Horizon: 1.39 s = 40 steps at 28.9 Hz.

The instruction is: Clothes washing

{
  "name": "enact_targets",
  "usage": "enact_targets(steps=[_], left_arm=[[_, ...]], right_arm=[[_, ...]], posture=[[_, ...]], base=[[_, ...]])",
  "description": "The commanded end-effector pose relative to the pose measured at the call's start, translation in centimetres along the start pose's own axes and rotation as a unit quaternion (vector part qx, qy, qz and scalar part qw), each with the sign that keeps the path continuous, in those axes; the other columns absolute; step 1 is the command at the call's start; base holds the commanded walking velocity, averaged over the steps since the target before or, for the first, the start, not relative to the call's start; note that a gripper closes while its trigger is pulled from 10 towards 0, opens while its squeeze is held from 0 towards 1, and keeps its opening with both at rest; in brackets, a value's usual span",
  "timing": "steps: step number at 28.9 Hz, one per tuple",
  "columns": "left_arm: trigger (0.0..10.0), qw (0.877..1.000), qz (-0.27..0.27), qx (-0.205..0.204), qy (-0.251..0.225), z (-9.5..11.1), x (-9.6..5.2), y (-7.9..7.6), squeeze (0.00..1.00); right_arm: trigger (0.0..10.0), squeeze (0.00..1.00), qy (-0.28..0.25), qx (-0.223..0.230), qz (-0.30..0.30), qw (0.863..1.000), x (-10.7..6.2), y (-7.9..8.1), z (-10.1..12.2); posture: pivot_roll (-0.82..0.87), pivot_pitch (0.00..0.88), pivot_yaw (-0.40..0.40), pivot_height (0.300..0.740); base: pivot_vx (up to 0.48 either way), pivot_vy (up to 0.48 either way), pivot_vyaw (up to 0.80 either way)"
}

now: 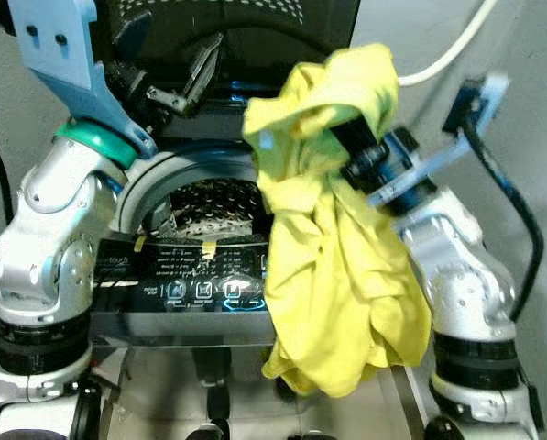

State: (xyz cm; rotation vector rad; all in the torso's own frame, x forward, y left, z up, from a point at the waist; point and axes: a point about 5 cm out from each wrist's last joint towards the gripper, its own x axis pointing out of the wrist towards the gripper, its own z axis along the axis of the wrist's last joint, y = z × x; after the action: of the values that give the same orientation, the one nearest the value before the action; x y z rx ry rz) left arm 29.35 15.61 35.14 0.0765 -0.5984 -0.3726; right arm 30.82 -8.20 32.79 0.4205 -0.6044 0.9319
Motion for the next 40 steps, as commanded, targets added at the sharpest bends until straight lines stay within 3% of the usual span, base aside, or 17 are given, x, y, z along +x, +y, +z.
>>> enact_targets(steps=[1,2,5,11,13,15,17,18,19,21,24,29,34,35,38,39,40], left_arm=[[10.0,0.996,-0.071,-0.046,0.023,-0.6,-0.5,-1.7,0.00],[10.0,0.996,-0.071,-0.046,0.023,-0.6,-0.5,-1.7,0.00],[10.0,0.969,-0.182,-0.162,0.041,-0.9,-3.1,-5.2,0.00],[10.0,0.951,-0.229,-0.202,0.042,-0.8,-4.3,-6.6,0.00],[10.0,0.938,-0.254,-0.229,0.050,-1.2,-4.8,-7.4,0.00],[10.0,0.938,-0.248,-0.234,0.055,-1.8,-4.4,-7.3,0.00],[10.0,0.949,-0.214,-0.222,0.064,-3.3,-2.9,-6.2,0.00],[10.0,0.965,-0.169,-0.183,0.078,-4.5,-1.6,-4.9,0.00],[10.0,0.965,-0.169,-0.183,0.078,-4.5,-1.6,-4.9,0.00],[10.0,0.988,-0.042,-0.076,0.128,-6.8,0.7,-0.7,0.00],[10.0,0.989,-0.009,-0.067,0.134,-6.9,0.9,0.6,0.00],[10.0,0.979,0.137,0.024,0.146,-6.3,0.9,6.2,0.00],[10.0,0.978,0.158,0.051,0.124,-5.4,1.0,7.4,0.00],[10.0,0.975,0.174,0.083,0.108,-4.7,1.2,8.2,0.00],[10.0,0.975,0.174,0.083,0.108,-4.7,1.2,8.2,0.00],[10.0,0.976,0.154,0.088,0.123,-4.7,1.2,8.5,0.00],[10.0,0.982,0.070,0.054,0.168,-5.8,0.6,6.9,0.00]], right_arm=[[10.0,0.00,-0.027,-0.003,0.043,0.999,2.2,0.8,0.7],[10.0,0.00,-0.027,-0.003,0.043,0.999,2.2,0.8,0.7],[10.0,0.00,-0.063,0.014,0.098,0.993,6.9,2.4,2.0],[10.0,0.00,-0.069,0.031,0.113,0.991,8.5,3.0,2.0],[10.0,0.00,-0.084,0.077,0.147,0.983,9.3,4.3,2.4],[10.0,0.00,-0.088,0.103,0.166,0.977,9.3,5.0,2.6],[10.0,0.00,-0.084,0.123,0.191,0.970,8.5,5.5,2.4],[10.0,0.00,-0.071,0.111,0.183,0.974,8.0,5.2,1.8],[10.0,0.00,-0.071,0.111,0.183,0.974,8.0,5.2,1.8],[10.0,0.00,-0.041,0.086,0.137,0.986,6.3,3.5,0.4],[10.0,0.00,-0.037,0.081,0.125,0.988,5.6,2.9,0.2],[10.0,0.00,-0.017,0.027,0.041,0.999,2.8,-0.7,0.2],[10.0,0.00,0.022,-0.026,0.008,0.999,2.4,-1.7,-0.8],[10.0,0.00,0.041,-0.058,-0.005,0.997,2.4,-1.9,-1.5],[10.0,0.00,0.041,-0.058,-0.005,0.997,2.4,-1.9,-1.5],[10.0,0.00,0.078,-0.118,-0.013,0.990,2.8,-1.9,-2.9],[10.0,0.00,0.109,-0.156,-0.009,0.982,3.4,-1.4,-4.5]], posture=[[0.04,0.050,0.004,0.740],[0.04,0.050,0.004,0.740],[0.05,0.061,-0.018,0.740],[0.06,0.065,-0.028,0.740],[0.07,0.072,-0.030,0.740],[0.06,0.075,-0.027,0.740],[0.05,0.079,-0.023,0.740],[0.04,0.080,-0.016,0.740],[0.04,0.080,-0.016,0.740],[0.03,0.083,-0.001,0.740],[0.03,0.084,0.001,0.740],[0.02,0.091,0.012,0.740],[0.03,0.092,0.012,0.740],[0.03,0.092,0.011,0.740],[0.03,0.092,0.011,0.740],[0.03,0.092,0.009,0.740],[0.05,0.089,0.009,0.740]], base=[[0.000,0.000,0.00],[0.000,0.000,0.00],[0.000,0.000,0.00],[0.000,0.000,0.00],[0.000,0.000,0.00],[0.000,0.000,0.00],[0.000,0.000,0.00],[0.000,0.000,0.00],[0.000,0.000,0.00],[0.000,0.000,0.00],[0.000,0.000,0.00],[0.000,0.000,0.00],[0.000,0.000,0.00],[0.000,0.000,0.00],[0.000,0.000,0.00],[0.000,0.000,0.00],[0.000,0.000,0.00]])
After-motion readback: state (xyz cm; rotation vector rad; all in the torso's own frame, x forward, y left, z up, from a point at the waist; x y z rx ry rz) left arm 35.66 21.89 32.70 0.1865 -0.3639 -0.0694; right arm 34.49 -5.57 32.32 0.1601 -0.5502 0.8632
